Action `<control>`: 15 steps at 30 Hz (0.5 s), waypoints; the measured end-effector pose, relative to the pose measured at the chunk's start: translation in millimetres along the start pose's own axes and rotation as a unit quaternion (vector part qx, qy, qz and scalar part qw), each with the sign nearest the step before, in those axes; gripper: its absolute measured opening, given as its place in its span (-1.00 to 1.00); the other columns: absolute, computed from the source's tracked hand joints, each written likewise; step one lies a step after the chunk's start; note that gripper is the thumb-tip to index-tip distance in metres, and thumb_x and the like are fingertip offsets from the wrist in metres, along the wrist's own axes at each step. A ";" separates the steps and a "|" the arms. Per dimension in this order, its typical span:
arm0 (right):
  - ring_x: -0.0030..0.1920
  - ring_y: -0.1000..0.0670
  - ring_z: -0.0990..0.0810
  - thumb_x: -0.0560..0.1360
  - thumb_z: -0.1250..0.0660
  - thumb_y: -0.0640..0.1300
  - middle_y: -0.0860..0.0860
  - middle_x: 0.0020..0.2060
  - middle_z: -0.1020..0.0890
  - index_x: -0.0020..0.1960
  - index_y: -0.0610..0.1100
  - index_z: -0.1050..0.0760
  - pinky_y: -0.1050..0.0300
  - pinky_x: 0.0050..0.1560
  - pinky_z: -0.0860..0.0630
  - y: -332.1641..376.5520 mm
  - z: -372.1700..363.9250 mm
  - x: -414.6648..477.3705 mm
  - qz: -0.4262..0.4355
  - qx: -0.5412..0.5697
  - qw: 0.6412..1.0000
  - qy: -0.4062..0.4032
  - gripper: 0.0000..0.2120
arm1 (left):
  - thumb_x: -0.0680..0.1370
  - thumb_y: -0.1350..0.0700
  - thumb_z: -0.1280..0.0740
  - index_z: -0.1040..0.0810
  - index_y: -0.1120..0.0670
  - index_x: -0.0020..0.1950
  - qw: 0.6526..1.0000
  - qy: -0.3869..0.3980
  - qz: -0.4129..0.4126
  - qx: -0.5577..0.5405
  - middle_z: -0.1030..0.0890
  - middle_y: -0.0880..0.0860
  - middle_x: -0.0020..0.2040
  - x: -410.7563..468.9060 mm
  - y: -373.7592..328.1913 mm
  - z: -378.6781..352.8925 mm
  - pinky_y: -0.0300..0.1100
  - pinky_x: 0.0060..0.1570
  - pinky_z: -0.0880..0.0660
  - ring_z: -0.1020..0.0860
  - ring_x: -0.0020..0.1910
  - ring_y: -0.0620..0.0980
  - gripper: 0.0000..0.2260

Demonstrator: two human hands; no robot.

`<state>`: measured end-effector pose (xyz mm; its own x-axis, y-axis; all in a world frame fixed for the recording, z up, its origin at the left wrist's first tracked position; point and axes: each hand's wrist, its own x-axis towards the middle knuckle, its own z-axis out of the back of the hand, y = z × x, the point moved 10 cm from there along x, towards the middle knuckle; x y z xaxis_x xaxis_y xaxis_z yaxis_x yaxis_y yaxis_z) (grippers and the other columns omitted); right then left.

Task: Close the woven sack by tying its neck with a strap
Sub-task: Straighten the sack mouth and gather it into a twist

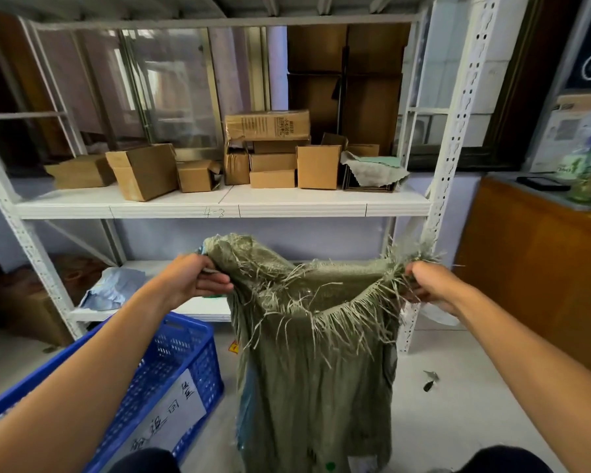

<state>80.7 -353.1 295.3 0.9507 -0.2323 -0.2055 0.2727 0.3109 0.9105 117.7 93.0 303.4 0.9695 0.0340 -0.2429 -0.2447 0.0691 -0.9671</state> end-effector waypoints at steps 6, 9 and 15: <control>0.09 -0.06 -0.69 0.58 -0.17 -0.34 -0.13 0.16 -0.65 -0.01 -0.25 -0.51 -0.08 0.26 -0.56 -14.2 -14.3 15.0 -0.002 0.030 0.990 0.135 -0.86 | 0.62 0.32 -0.16 -0.49 0.28 0.17 0.993 0.057 0.004 -0.107 -0.70 0.24 0.09 4.1 5.3 0.9 0.02 0.22 -0.57 -0.69 0.10 0.14 -0.82; 0.08 -0.06 -0.67 0.58 -0.36 -0.13 -0.04 0.14 -0.68 0.02 -0.12 -0.66 -0.05 0.19 -0.59 -13.0 -8.6 15.9 0.036 -0.149 0.985 0.083 -0.88 | 0.57 0.47 -0.17 -0.49 0.30 0.24 0.996 0.084 -0.024 -0.018 -0.69 0.20 0.14 5.6 -0.9 -3.9 -0.06 0.13 -0.60 -0.68 0.14 0.09 -0.71; -0.34 0.00 -0.65 0.60 -0.34 -0.11 -0.07 -0.27 -0.67 -0.09 -0.17 -0.61 0.10 -0.29 -0.56 26.2 -8.8 8.2 0.164 -0.383 0.906 -0.072 -0.84 | 0.58 0.33 -0.36 -0.63 0.38 -0.04 0.946 -0.003 -0.092 0.309 -0.73 0.18 -0.23 2.7 -26.1 -4.4 -0.22 -0.30 -0.65 -0.73 -0.19 0.10 -0.89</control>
<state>97.0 -338.7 314.4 0.9852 -0.1125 0.1293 0.0544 0.9206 0.3868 126.7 86.9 327.7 0.9970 -0.0296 -0.0719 -0.0359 0.6451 -0.7632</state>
